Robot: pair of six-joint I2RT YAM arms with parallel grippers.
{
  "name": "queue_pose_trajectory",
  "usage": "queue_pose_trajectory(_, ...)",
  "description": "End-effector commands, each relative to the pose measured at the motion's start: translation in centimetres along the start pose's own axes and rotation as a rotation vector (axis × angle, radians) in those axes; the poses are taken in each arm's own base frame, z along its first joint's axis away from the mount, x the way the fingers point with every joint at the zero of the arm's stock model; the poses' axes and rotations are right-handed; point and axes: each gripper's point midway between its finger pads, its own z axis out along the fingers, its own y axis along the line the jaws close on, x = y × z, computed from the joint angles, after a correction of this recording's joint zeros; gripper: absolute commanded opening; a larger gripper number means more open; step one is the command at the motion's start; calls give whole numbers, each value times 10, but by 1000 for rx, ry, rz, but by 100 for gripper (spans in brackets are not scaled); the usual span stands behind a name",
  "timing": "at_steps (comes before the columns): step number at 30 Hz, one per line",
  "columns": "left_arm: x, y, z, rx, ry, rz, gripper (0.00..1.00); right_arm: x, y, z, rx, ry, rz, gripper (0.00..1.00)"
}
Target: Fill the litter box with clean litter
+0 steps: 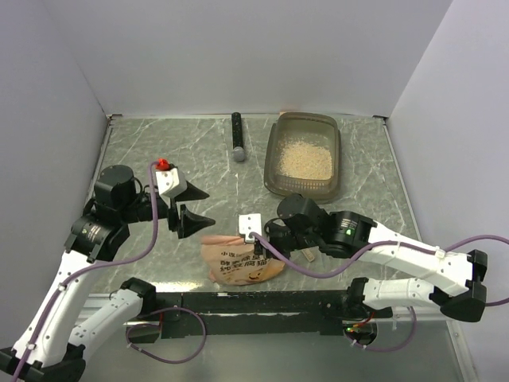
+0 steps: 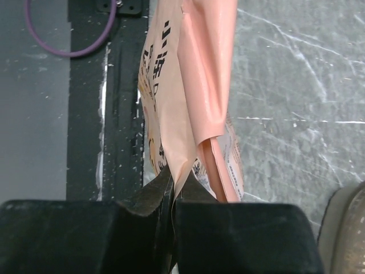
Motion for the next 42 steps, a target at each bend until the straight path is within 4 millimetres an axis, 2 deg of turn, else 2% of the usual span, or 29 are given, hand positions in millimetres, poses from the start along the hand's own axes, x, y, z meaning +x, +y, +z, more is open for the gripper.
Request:
queue_pose_trajectory(1, -19, -19, 3, 103, -92, 108, 76, -20, 3, -3, -14, -96, -17, 0)
queue_pose_trajectory(5, -19, -30, 6, 158, -107, 54, 77, -22, -2, 5, -10, -101, -10, 0)
queue_pose_trajectory(13, -1, -50, 15, 232, -42, -34, 80, -29, -9, 16, -8, -93, 1, 0)
queue_pose_trajectory(19, 33, -58, 30, 260, 77, -115, 80, -31, -13, 19, 3, -98, 6, 0)
queue_pose_trajectory(24, 57, -52, 42, 223, 151, -136, 81, -32, -12, 18, 1, -113, 3, 0)
queue_pose_trajectory(32, 82, -60, 49, 237, 237, -146, 78, -31, -16, 12, 25, -115, -2, 0)
queue_pose_trajectory(35, 89, -60, 50, 217, 283, -141, 66, -32, -21, 9, 50, -119, -5, 0)
queue_pose_trajectory(36, 95, -56, 52, 198, 314, -144, 47, -33, -23, 8, 58, -122, -7, 0)
queue_pose_trajectory(37, 98, -57, 54, 191, 341, -131, 34, -34, -25, 6, 73, -125, -6, 0)
queue_pose_trajectory(38, 101, -49, 53, 135, 380, -117, 22, -35, -30, 4, 98, -126, -6, 0)
queue_pose_trajectory(39, 106, -45, 56, 114, 413, -113, 5, -36, -34, 3, 117, -129, -3, 0)
queue_pose_trajectory(40, 109, -47, 56, 112, 440, -97, 1, -38, -37, -1, 138, -138, 0, 0)
queue_pose_trajectory(42, 111, -34, 57, 32, 474, -69, 1, -42, -47, -7, 194, -152, -1, 0)
